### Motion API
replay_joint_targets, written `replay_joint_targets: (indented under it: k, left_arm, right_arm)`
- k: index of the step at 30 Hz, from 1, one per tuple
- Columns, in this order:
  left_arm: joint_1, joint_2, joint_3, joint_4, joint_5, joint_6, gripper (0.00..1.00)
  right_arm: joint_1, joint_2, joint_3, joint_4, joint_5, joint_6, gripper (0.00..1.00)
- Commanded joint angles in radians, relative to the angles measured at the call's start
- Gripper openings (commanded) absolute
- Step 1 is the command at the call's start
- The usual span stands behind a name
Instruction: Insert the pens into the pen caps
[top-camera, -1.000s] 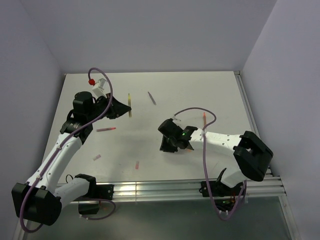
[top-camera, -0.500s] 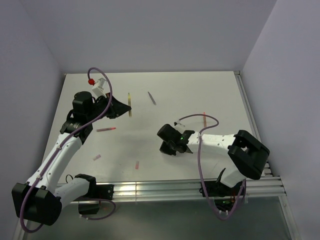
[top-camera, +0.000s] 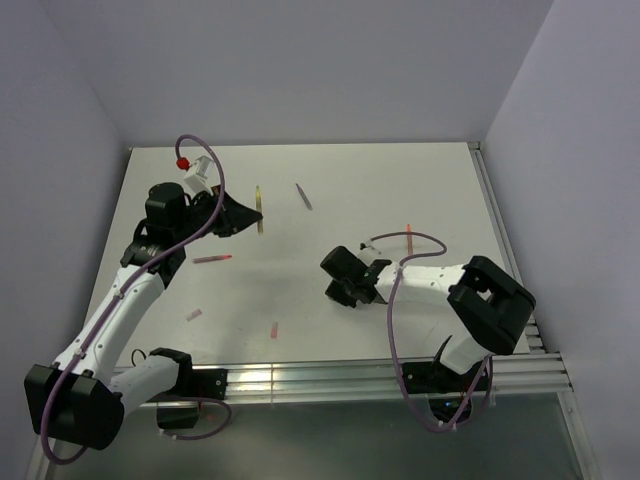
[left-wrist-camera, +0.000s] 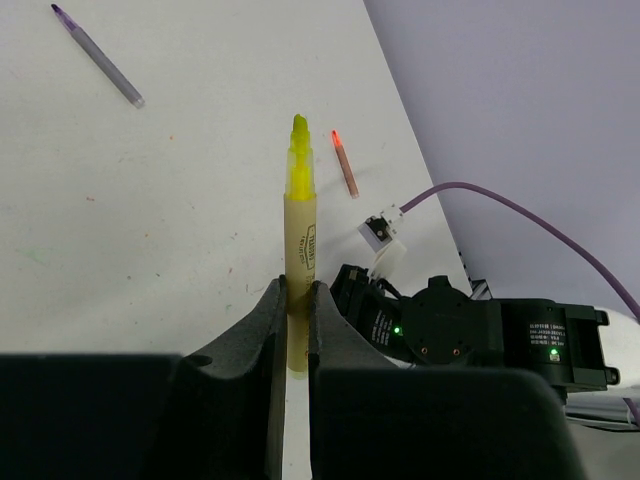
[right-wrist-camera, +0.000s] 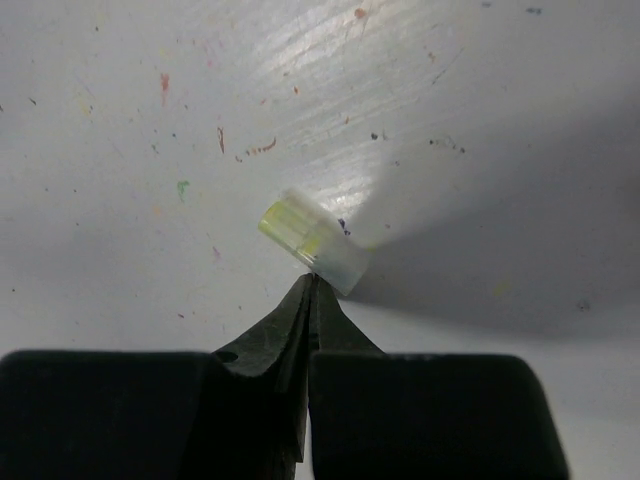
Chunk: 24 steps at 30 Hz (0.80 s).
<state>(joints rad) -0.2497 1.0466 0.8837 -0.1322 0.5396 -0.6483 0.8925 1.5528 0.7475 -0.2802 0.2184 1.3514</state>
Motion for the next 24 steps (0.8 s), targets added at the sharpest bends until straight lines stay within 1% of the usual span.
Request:
replay_joint_targets:
  k: [1, 12, 17, 21, 24]
  left_arm:
    - [0.007, 0.007, -0.006, 0.046, 0.025, -0.005, 0.00]
    - [0.013, 0.018, -0.009, 0.052, 0.036, -0.013, 0.00]
    - [0.015, 0.023, -0.011, 0.054, 0.039, -0.014, 0.00]
    - [0.017, 0.024, -0.012, 0.059, 0.043, -0.017, 0.00]
    - [0.018, 0.027, -0.012, 0.059, 0.043, -0.017, 0.00]
  right_arm:
    - [-0.026, 0.012, -0.023, -0.027, 0.073, 0.012, 0.00]
    - [-0.037, 0.003, -0.045, -0.071, 0.105, 0.012, 0.00]
    - [-0.041, -0.029, -0.079, -0.088, 0.122, 0.022, 0.00]
    - [-0.073, -0.060, -0.115, -0.083, 0.119, 0.022, 0.00]
    - [-0.093, -0.080, -0.108, -0.108, 0.125, 0.014, 0.01]
